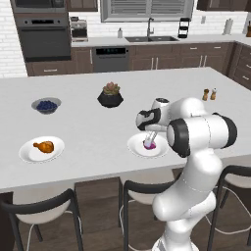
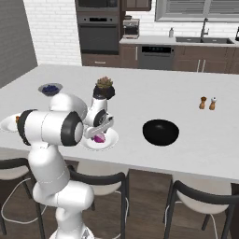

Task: Pick the chicken drumstick and onion from their plates and place them in the bowl. Then put the bowl in the fridge.

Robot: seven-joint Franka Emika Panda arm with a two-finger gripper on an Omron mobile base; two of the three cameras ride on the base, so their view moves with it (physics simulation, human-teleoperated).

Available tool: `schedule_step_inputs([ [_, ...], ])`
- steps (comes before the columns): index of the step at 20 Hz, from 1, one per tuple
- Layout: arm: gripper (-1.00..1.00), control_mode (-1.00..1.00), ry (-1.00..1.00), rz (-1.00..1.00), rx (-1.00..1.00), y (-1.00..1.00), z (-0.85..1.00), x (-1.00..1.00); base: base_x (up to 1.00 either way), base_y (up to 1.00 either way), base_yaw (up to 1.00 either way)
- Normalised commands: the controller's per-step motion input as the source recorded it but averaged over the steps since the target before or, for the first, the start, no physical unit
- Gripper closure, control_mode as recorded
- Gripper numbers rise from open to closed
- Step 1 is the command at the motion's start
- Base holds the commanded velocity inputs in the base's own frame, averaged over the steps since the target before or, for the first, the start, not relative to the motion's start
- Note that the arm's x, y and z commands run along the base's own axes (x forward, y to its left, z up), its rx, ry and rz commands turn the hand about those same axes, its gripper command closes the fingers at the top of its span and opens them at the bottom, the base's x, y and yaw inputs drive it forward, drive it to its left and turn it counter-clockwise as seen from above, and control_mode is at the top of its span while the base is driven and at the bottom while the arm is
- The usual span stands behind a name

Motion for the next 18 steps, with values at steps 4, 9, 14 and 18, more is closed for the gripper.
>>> schedule_step_inputs([
  [4, -1.0, -1.0, 0.0, 0.0, 0.0, 0.0, -0.18, 0.02, 0.0, 0.0, 0.0],
  [9, -1.0, -1.0, -0.01, 0.0, 0.0, 0.0, -0.09, 0.01, 0.0, 0.0, 0.0],
  [14, -1.0, -1.0, -0.01, 0.0, 0.0, 0.0, -0.11, 0.0, 0.0, 0.0, 0.0],
  [18, -1.0, -1.0, -0.01, 0.0, 0.0, 0.0, -0.14, 0.01, 0.0, 0.0, 0.0],
])
